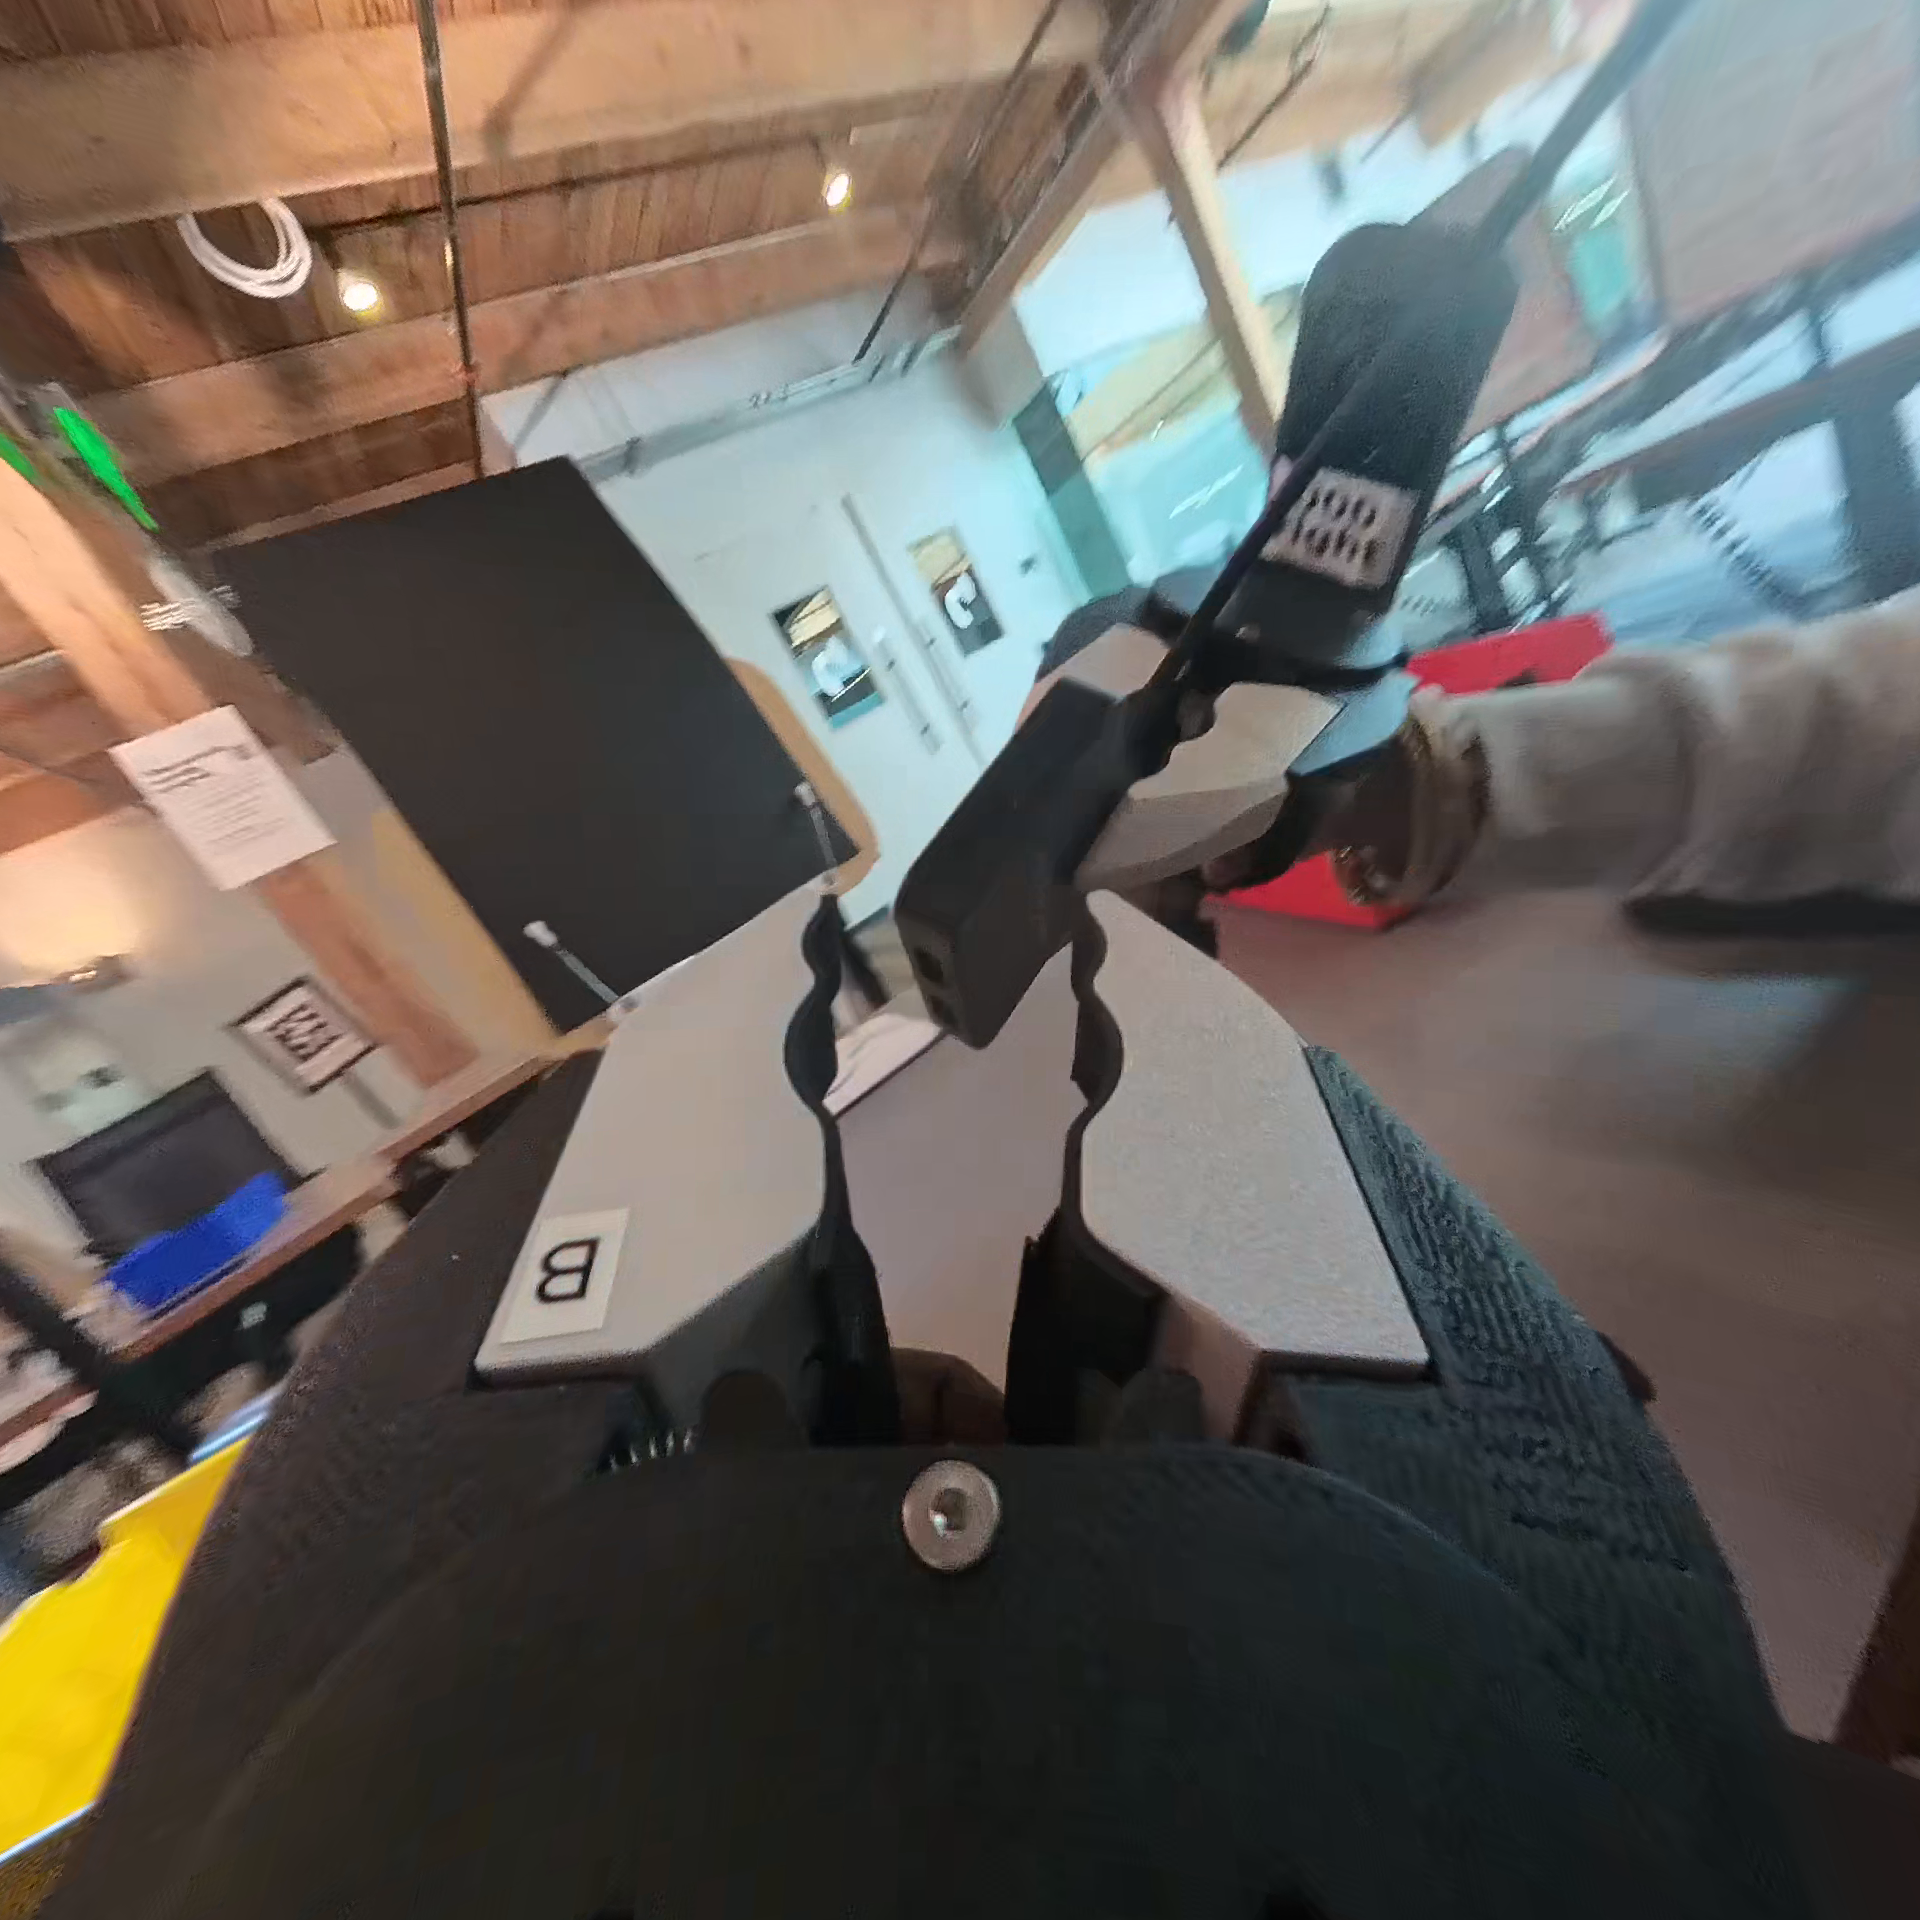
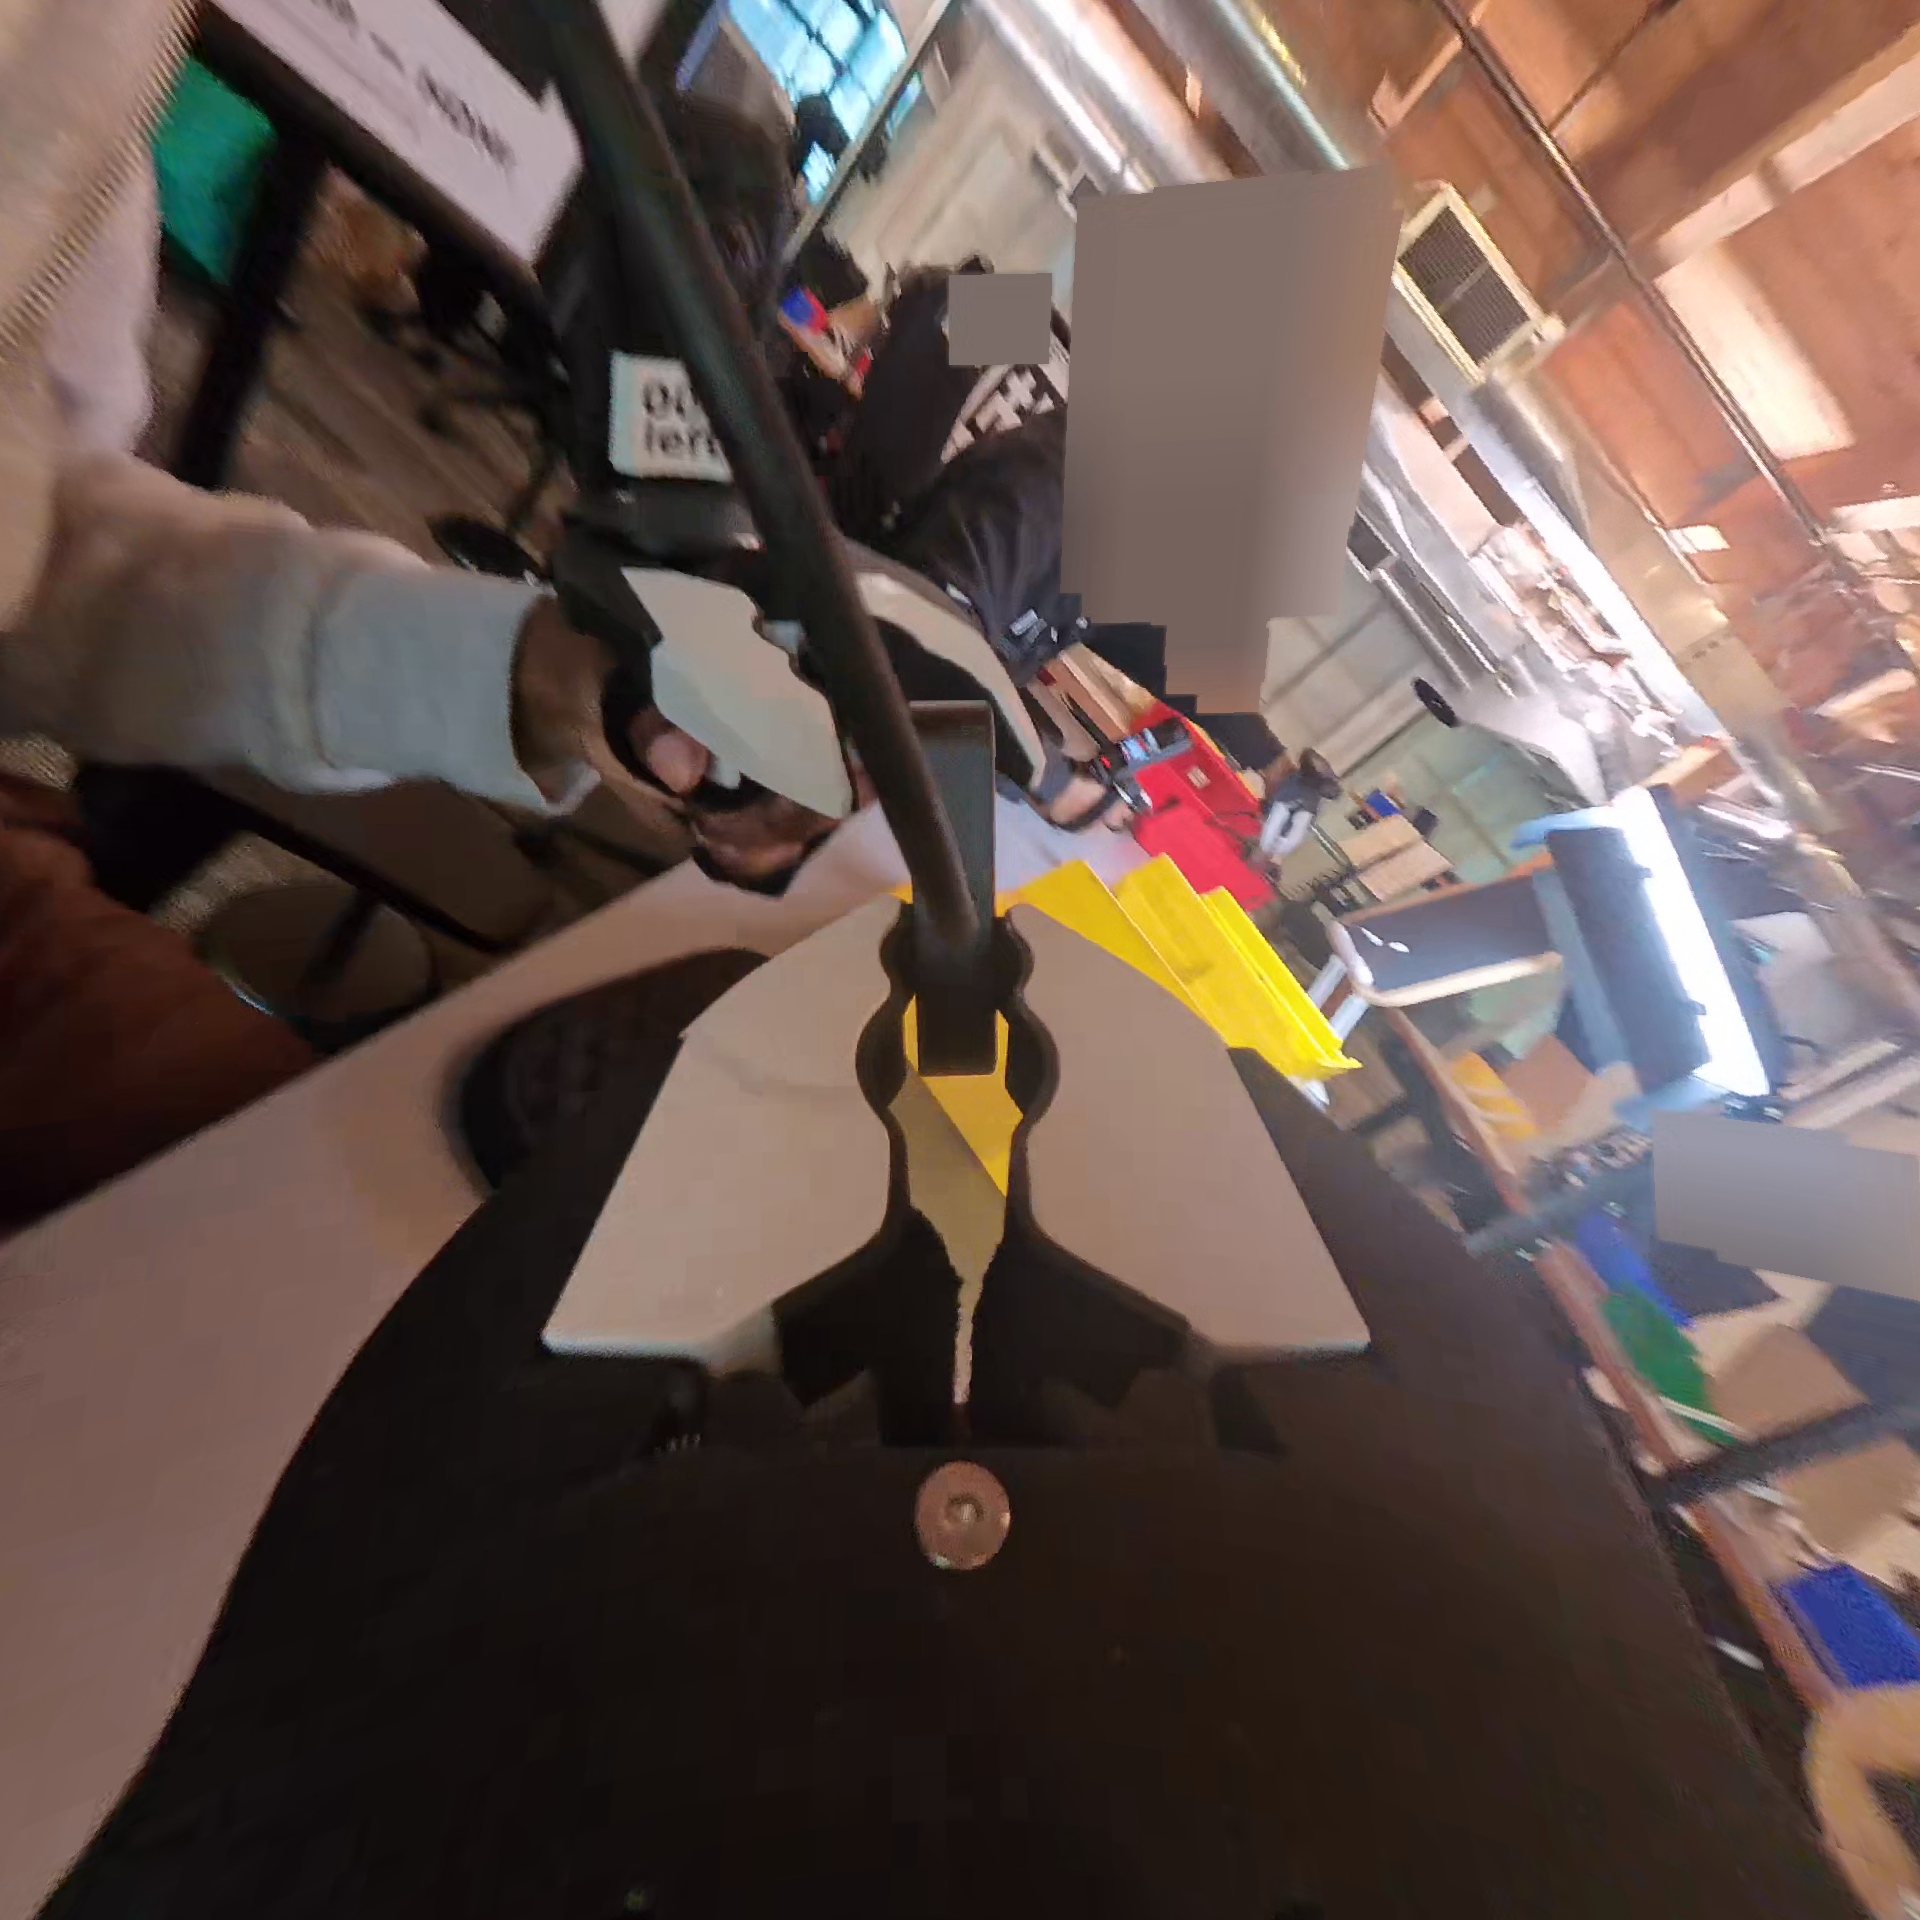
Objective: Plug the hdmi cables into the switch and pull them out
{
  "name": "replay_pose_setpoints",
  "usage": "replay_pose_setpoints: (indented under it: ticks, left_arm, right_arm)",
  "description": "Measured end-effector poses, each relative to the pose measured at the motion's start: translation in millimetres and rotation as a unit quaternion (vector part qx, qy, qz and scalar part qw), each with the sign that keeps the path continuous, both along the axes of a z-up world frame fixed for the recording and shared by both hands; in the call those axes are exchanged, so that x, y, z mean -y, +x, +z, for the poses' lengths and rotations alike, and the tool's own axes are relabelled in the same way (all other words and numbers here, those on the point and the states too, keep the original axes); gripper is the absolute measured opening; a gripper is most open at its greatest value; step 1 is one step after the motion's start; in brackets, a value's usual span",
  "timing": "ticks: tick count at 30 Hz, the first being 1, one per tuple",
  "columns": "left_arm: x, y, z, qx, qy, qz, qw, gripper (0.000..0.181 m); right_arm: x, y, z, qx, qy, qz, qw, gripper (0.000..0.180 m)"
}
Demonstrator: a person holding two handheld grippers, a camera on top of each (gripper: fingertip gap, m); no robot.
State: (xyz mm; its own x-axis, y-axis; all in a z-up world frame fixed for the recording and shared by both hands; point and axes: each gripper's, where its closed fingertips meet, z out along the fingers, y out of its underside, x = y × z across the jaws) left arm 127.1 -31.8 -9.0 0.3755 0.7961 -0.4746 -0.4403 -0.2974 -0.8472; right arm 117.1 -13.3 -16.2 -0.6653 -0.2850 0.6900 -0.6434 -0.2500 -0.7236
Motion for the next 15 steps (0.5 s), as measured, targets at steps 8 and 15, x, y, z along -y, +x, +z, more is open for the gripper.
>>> replay_pose_setpoints:
  ticks: [8,15]
  left_arm:
    - [-15,15,-4,-0.004,0.014,-0.099,0.995,0.018]
    - [-13,20,-14,0.0,-0.014,-0.112,0.994,0.013]
  right_arm:
    - [-3,15,-5,0.041,0.03,0.06,0.997,0.017]
    - [-5,15,-5,-0.038,0.036,0.021,0.998,0.02]
